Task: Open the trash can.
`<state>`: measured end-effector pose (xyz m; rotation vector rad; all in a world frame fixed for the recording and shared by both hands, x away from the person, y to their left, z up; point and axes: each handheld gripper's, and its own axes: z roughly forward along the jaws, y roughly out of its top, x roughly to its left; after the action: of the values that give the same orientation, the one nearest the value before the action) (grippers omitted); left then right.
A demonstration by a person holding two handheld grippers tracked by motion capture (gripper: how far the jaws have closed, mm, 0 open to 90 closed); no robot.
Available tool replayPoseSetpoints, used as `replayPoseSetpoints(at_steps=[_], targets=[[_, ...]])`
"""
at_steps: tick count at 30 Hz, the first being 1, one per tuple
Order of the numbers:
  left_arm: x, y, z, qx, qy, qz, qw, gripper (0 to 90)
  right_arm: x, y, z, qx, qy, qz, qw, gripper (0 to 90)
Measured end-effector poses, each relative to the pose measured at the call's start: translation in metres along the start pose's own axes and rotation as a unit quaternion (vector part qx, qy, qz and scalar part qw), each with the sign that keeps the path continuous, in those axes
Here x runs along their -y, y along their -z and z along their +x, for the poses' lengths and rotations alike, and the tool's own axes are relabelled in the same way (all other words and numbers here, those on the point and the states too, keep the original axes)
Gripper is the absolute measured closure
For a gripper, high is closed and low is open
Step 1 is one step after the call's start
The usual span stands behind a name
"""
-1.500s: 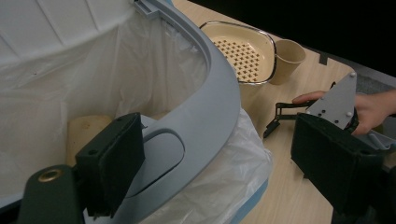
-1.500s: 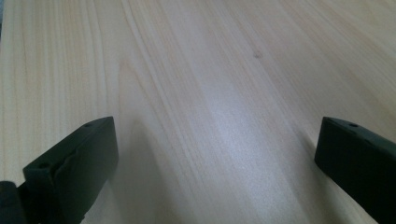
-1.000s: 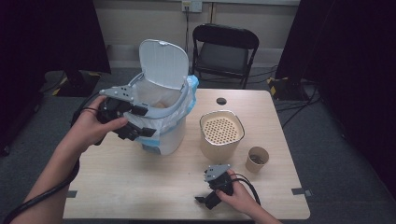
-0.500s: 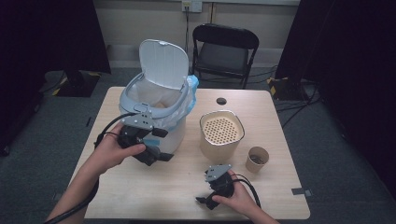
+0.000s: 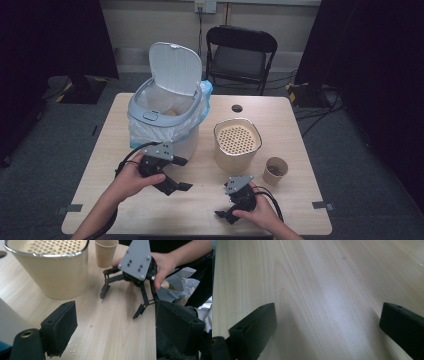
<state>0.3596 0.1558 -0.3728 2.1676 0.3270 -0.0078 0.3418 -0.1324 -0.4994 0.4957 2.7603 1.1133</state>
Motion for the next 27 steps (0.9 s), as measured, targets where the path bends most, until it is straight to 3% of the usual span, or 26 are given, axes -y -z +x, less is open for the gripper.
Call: replayPoseSetpoints(at_steps=[3, 9, 10, 16, 27], targets=[[0.010, -0.009, -0.004, 0.006, 0.001, 0.003, 1.0000, 16.8, 0.001, 0.006, -0.003, 0.007, -0.001, -0.005, 1.0000, 16.3], [0.020, -0.021, -0.009, 0.018, 0.007, 0.010, 0.9998, 16.8, 0.004, 0.016, -0.007, 0.007, 0.003, 0.000, 1.0000, 14.6], [0.023, -0.023, -0.009, 0.019, 0.001, 0.016, 0.9997, 16.8, 0.005, 0.018, -0.008, 0.005, 0.001, -0.002, 1.0000, 14.4], [0.038, -0.041, -0.011, 0.031, 0.013, 0.035, 0.9988, 16.8, 0.012, 0.036, -0.013, 0.005, -0.012, -0.012, 0.9998, 14.2], [0.052, -0.062, -0.010, 0.035, 0.014, 0.047, 0.9982, 16.9, 0.025, 0.049, -0.015, 0.004, -0.015, -0.008, 0.9999, 14.3]])
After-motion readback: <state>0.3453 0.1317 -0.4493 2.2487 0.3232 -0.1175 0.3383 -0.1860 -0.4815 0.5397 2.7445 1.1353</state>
